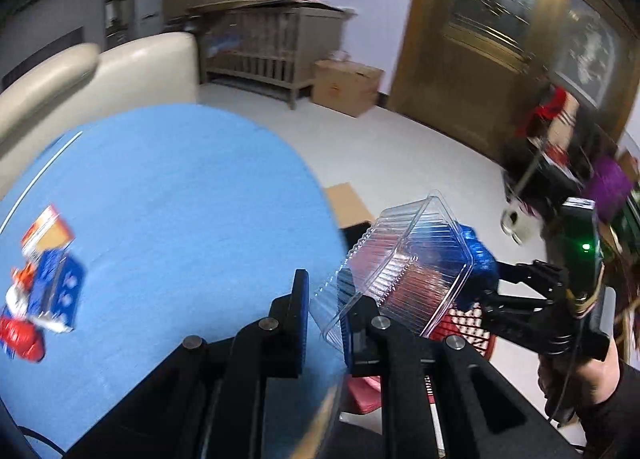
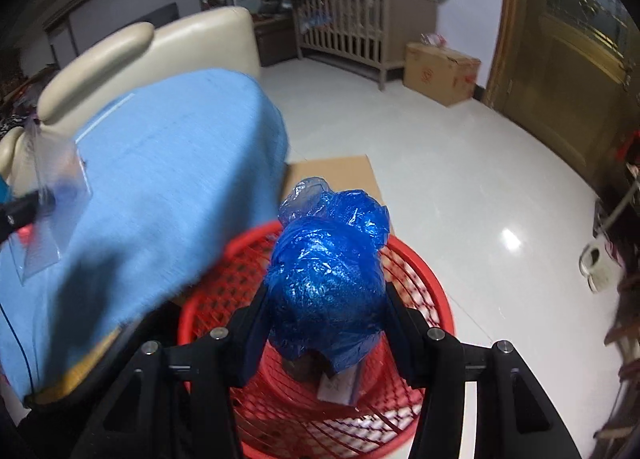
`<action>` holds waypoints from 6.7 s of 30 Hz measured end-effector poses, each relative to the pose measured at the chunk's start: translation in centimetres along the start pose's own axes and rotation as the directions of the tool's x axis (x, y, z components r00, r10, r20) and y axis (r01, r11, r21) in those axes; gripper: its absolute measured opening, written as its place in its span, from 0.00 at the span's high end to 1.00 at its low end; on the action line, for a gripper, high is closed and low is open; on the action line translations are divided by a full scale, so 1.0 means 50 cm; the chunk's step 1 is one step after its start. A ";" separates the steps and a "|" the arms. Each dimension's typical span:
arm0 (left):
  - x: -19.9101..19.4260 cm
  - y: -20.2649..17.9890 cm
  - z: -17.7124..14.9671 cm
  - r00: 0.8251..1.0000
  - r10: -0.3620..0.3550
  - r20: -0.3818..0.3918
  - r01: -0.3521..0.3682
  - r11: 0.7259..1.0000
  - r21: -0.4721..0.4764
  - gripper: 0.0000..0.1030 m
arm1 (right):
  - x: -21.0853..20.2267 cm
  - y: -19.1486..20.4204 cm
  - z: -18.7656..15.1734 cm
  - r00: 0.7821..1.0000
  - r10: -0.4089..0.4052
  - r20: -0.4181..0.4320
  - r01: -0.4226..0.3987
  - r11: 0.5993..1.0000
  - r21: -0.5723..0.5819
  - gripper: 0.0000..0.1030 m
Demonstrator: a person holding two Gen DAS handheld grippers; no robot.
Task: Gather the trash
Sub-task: 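Carry the clear tray and blue bag to the red basket and release both, then return both tools to the table and grasp the blue box with the right tool, then grasp the red plastic bag with the left tool while the right tool holds the blue box, then carry the red bag and blue box to the red basket and open both tools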
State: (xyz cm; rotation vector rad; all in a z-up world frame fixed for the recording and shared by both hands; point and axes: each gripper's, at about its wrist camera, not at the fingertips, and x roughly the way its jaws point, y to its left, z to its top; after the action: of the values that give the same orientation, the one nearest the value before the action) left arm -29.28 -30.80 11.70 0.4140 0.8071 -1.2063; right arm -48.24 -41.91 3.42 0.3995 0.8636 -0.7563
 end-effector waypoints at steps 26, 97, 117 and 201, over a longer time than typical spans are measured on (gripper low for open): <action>0.081 -0.031 -0.001 0.997 0.021 -0.072 -0.020 1.000 0.015 0.35 | -0.004 -0.010 0.034 0.992 -0.129 -0.009 0.129 0.992 -0.015 0.21; -0.218 0.587 -0.275 0.869 0.491 -0.059 -0.400 0.627 -0.669 0.33 | 0.157 0.787 0.189 0.913 0.325 -0.247 -0.382 0.892 -0.240 0.31; -0.190 0.573 -0.247 0.874 0.480 -0.075 -0.409 0.644 -0.646 0.33 | 0.140 0.740 0.184 0.935 0.303 -0.185 -0.347 0.889 -0.297 0.39; 0.030 -0.064 0.024 0.999 -0.029 0.020 0.029 1.000 0.006 0.49 | 0.010 -0.038 0.011 0.992 0.073 -0.103 -0.059 0.988 0.140 0.30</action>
State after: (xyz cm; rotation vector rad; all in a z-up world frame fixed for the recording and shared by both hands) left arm -31.70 -33.64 11.79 0.3955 0.7950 -1.2382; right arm -49.15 -43.75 3.29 0.5926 0.8980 -0.7397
